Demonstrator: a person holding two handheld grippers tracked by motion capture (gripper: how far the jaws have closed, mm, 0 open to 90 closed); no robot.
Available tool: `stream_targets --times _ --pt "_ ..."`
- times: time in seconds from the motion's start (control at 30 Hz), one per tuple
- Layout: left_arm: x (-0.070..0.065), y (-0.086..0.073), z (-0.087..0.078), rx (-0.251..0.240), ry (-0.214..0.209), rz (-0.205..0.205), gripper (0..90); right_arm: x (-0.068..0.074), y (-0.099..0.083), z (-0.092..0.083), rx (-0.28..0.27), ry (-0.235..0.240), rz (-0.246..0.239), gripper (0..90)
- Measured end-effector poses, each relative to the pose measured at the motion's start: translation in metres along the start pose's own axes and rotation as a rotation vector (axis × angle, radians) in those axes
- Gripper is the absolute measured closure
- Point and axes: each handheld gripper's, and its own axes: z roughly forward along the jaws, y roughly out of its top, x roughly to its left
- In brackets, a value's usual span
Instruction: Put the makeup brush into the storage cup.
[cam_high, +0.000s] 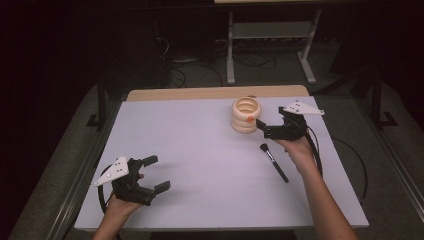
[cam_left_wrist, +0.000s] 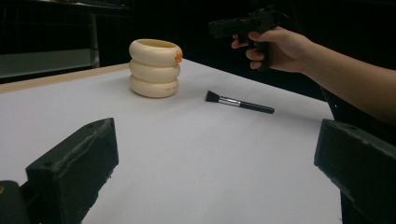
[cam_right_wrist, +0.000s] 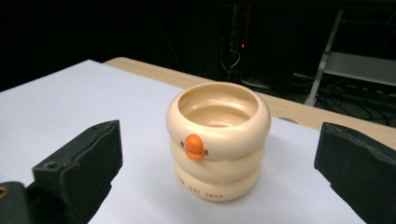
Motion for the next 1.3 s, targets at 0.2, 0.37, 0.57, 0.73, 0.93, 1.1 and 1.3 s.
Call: stream_targets --times 0.2,0.37,0.57,0.73,0.93,1.1,1.3 --pt "0.0 -0.0003 0.0002 0.001 0.0 -0.003 0.0 -0.0014 0.003 -0.0018 0.06 -0.005 0.01 0.4" --pt "0.0003 -0.0006 0.0003 0.001 0.0 -0.004 0.0 -0.0028 0.0064 -0.0053 0.089 -0.018 0.019 0.4" --pt "0.0022 -0.0019 0.0005 0.0 0.003 -0.004 0.0 -0.0029 0.0067 -0.0072 0.115 -0.018 0.016 4.1" --pt "0.0044 -0.0035 0.0011 -0.001 0.002 -0.003 0.0 -0.0016 0.0053 -0.0051 0.165 -0.025 0.008 4.2" --pt "0.0048 -0.0043 0.0023 -0.009 0.002 -0.005 0.0 0.0 0.0064 -0.005 0.206 -0.04 -0.008 6.1" --pt "0.0053 -0.0045 0.0018 -0.006 0.003 0.001 0.0 0.0009 0.0062 -0.0041 0.253 -0.04 -0.005 6.8" --pt "0.006 -0.0042 0.0008 0.004 0.003 0.004 0.0 0.001 0.0058 -0.0041 0.295 -0.048 -0.01 9.5"
